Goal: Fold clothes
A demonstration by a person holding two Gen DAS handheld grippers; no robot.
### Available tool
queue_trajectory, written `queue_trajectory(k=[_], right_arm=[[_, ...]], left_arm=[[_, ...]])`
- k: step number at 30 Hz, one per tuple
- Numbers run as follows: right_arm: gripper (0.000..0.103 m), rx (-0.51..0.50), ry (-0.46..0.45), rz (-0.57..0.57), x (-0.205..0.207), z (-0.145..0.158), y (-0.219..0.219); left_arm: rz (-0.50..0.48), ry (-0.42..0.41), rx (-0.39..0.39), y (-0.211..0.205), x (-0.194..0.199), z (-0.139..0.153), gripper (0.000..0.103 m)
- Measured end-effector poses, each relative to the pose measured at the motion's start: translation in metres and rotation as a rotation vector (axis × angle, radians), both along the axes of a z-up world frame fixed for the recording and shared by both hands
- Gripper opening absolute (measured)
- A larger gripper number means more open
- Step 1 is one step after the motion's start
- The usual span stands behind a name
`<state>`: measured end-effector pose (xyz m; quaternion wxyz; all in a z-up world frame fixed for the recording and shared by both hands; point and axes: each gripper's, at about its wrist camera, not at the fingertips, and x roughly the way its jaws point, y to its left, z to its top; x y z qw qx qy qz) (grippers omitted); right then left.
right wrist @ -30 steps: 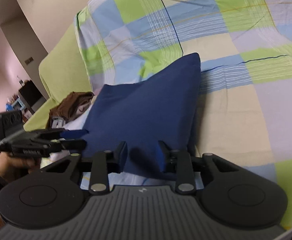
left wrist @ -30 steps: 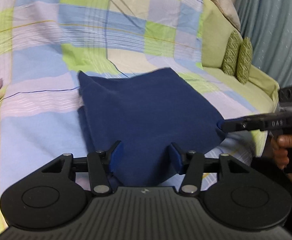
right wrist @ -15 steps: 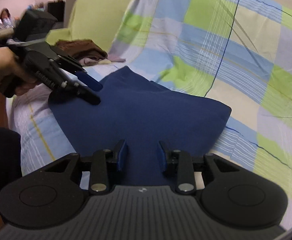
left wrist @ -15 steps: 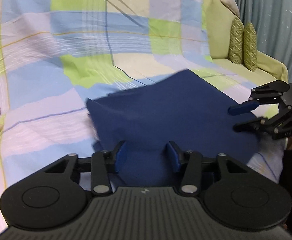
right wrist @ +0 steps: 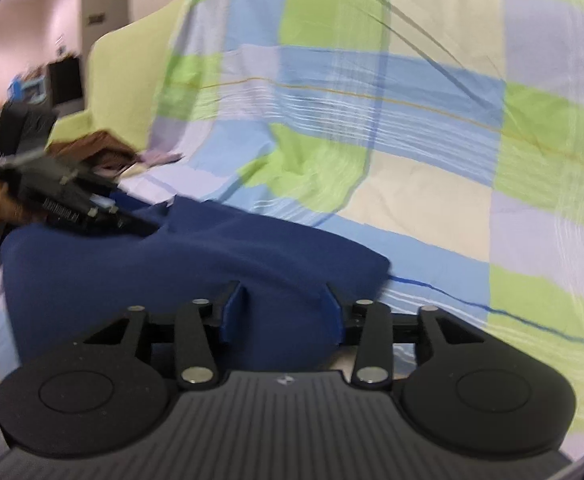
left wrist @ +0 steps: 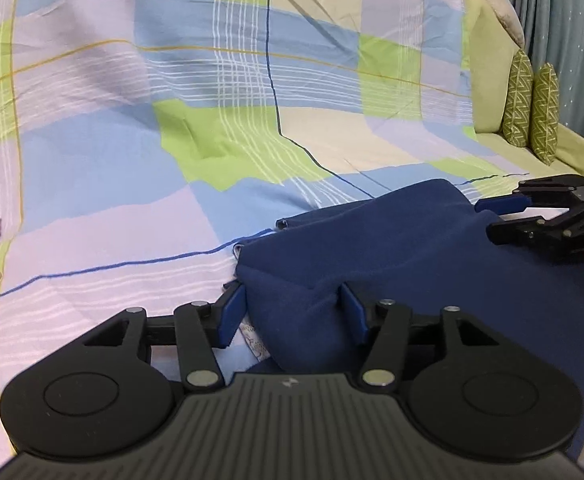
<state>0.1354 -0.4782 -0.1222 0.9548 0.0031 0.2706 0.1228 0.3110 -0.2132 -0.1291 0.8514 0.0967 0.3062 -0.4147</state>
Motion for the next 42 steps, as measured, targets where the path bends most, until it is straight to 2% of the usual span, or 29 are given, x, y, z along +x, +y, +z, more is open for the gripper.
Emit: queue_trajectory(k=[4,6,9,11,13,15,16,19,24,25,29,33,35,37,40,42], right_arm=[[0.042,0.010,0.010,-0.068,-0.004,0.009,-0.004],[0.042,0.001,-0.043,-0.079,-0.022,0.024,0.002],[0.042,0.007,-0.075,-0.075,-0.033,0.034,0.010],[0.042,0.014,-0.052,-0.021,-0.032,0.032,0.022],[0.040,-0.015,0.016,0.068,-0.020,0.019,0.036],[0.040,-0.061,0.017,0.090,-0.013,0.010,0.040],[0.040,-0.059,0.013,0.084,-0.008,0.009,0.037],[0.039,-0.048,-0.002,0.021,0.007,0.009,0.022],[0.040,-0.052,0.003,-0.015,0.033,-0.002,0.006],[0.040,-0.054,0.002,-0.021,0.035,-0.003,0.004],[0.041,-0.014,0.034,-0.068,0.043,-0.008,-0.005],[0.041,-0.084,0.020,-0.110,0.026,0.013,0.008],[0.041,-0.098,-0.041,-0.093,-0.009,0.036,0.027],[0.041,-0.081,-0.069,-0.081,-0.035,0.048,0.042],[0.041,-0.068,-0.083,-0.070,-0.074,0.049,0.068],[0.041,-0.069,-0.054,-0.079,-0.087,0.039,0.078]], left_arm=[[0.031,-0.053,-0.003,0.008,-0.020,0.019,0.055],[0.032,-0.091,-0.013,0.011,-0.036,0.030,0.053],[-0.035,-0.071,-0.044,0.006,-0.055,0.037,0.053],[-0.085,-0.074,0.015,-0.009,-0.063,0.027,0.054],[-0.085,-0.064,0.032,-0.015,-0.056,0.020,0.055],[-0.068,-0.045,0.024,-0.015,-0.045,0.015,0.053],[-0.059,-0.042,0.026,-0.016,-0.038,0.014,0.047],[-0.022,-0.062,0.079,-0.023,-0.011,0.009,0.046],[-0.020,-0.064,0.073,-0.025,0.009,-0.004,0.049],[-0.013,-0.064,0.070,-0.025,0.012,-0.006,0.052],[0.031,-0.049,0.064,-0.022,0.015,-0.004,0.056],[0.062,-0.076,0.089,-0.007,-0.015,0.023,0.055],[0.071,-0.079,0.091,0.003,-0.034,0.037,0.055],[0.057,-0.069,0.107,0.011,-0.057,0.045,0.054],[0.057,-0.055,0.152,0.016,-0.089,0.047,0.054],[0.081,-0.053,0.170,0.016,-0.102,0.046,0.054]])
